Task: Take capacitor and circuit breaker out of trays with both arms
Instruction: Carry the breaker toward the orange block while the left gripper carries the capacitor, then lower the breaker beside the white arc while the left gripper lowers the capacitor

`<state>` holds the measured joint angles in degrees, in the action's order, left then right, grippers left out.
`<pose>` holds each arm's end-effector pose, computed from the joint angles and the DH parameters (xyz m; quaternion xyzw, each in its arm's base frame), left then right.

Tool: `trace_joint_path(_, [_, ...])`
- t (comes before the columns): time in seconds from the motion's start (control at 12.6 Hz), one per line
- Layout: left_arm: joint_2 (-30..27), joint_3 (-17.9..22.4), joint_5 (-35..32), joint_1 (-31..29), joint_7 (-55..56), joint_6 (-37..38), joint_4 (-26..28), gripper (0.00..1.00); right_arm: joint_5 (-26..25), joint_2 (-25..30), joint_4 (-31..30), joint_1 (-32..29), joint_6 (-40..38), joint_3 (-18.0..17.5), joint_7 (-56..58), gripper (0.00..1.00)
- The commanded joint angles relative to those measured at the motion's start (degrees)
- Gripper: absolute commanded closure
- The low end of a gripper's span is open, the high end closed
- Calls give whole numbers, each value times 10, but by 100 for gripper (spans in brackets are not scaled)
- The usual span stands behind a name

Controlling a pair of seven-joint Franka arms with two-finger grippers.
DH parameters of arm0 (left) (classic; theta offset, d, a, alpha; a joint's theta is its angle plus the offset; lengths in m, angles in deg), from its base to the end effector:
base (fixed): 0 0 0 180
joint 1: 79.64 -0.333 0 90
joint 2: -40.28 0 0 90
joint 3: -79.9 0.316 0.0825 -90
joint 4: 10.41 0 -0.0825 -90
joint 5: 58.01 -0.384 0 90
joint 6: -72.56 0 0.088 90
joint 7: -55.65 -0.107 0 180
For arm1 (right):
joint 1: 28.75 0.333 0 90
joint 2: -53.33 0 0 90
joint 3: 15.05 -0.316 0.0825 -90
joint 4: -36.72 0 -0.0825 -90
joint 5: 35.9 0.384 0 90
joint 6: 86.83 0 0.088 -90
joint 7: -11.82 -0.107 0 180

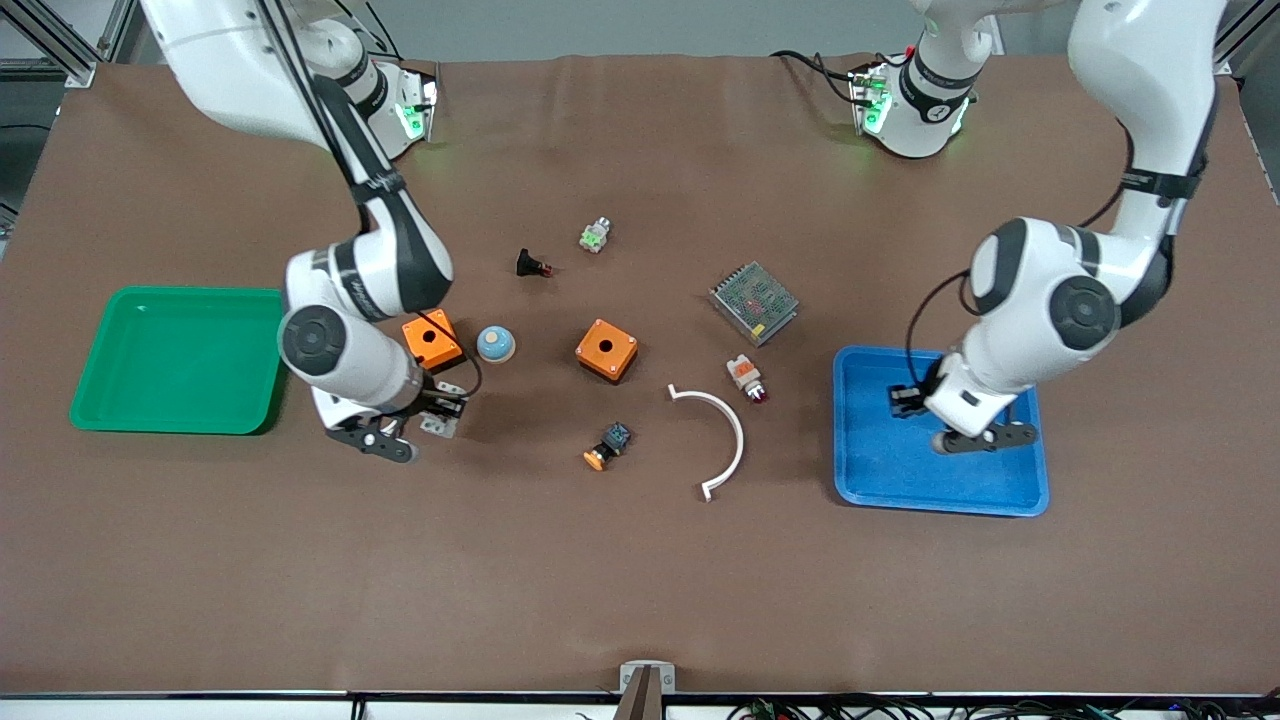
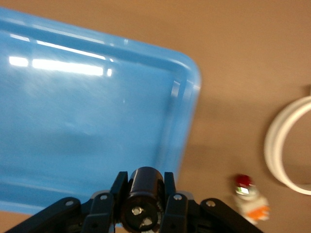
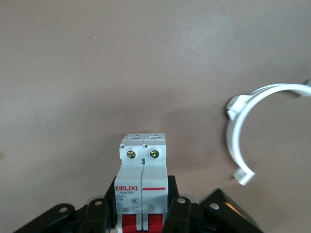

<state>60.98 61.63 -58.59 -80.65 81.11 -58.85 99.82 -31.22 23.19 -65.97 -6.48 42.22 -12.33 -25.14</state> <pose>0.5973 -0.1749 0.3145 0.9955 0.0784 -0.0064 0.0528 0.6097 0.2213 0.2521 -0.9839 0.1749 0.0375 0.0012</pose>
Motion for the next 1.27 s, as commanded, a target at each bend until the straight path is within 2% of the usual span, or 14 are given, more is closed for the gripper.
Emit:
trace_joint_path(0.0, [-7,2,-14,70,129,0,10,100,-36,-25,19,9,-1,8,-48,95])
trace_joint_path(0.08, [-4,1,-30,90,176,0,7,100,-36,-30,21,12,0,7,-61,87])
trace_joint_path(0.24, [9,1,-34,154,286,-5,5,100,-34,-30,29,9,-5,7,-71,45])
trace_joint_path(0.32, [21,1,-38,179,333,-16,5,100,-33,-28,36,5,-8,7,-72,35])
trace_joint_path(0.4, [37,1,-48,213,401,-37,6,100,-30,-25,56,-6,-14,9,-66,34])
trace_joint_path(0.48, [50,1,-49,230,436,-48,5,100,-28,-20,66,-21,-33,9,-62,24])
trace_joint_path(0.55, [60,2,-49,252,470,-65,6,100,-29,-9,77,-30,-59,10,-59,0])
trace_joint_path(0.79, [90,2,-62,288,530,-72,5,99,-20,40,80,-95,-138,7,61,0])
trace_joint_path(1.03, [127,3,-65,325,593,-104,4,98,34,102,79,-170,-208,7,193,0])
trace_joint_path(1.11, [133,3,-65,329,599,-104,1,94,34,118,79,-188,-221,7,220,0])
trace_joint_path(1.19, [138,3,-65,330,602,-104,1,84,34,131,79,-198,-229,8,240,0])
